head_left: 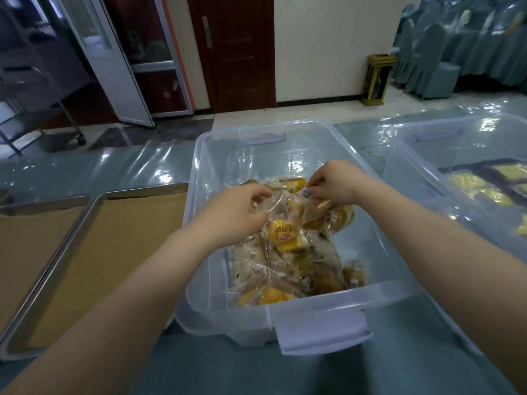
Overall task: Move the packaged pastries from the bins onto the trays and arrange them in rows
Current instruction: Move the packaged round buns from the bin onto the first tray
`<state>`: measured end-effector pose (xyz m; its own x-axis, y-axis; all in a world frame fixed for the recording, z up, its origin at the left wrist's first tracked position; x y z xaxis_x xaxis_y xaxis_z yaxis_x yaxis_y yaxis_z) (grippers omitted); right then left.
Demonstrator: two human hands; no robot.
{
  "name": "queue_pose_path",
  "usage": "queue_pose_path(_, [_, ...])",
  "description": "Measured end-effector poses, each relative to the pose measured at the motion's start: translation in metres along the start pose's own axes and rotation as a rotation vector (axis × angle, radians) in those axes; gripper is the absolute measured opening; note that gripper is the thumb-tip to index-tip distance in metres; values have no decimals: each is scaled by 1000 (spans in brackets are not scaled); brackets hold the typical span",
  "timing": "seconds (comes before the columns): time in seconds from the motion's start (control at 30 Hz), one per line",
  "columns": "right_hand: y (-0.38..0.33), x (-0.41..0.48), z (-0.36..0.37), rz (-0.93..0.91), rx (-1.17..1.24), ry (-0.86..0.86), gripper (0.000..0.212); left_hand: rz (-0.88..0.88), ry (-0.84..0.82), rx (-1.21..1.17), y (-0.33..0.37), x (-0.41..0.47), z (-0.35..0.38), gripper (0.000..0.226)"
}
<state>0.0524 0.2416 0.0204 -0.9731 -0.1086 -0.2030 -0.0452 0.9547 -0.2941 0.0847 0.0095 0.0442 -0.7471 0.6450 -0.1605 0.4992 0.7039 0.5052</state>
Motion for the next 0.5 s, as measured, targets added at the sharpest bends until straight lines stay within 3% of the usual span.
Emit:
queue_pose_path(0.27, [-6, 11, 22, 85, -168, -68, 17, -186, -104, 289, -16, 109, 50, 49])
queue_pose_path(0.4, [-5, 20, 36, 79, -218, -107, 18, -351, -252, 313, -51, 121, 78, 82])
queue_pose_path(0.5, [-7, 24, 46, 57, -230, -155, 15, -476, -274, 169, -80, 114, 85, 95])
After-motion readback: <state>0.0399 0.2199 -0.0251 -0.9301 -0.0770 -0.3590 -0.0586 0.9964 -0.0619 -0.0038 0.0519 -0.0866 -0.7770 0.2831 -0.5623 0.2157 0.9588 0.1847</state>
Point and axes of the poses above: each hand's wrist, its own x-axis towards the middle knuckle, its own z-axis out of the palm, y = z × x, the point moved 2 cm from there along x, towards the middle knuckle, and after that the axes turned 14 degrees about -y, right-handed, at the moved point
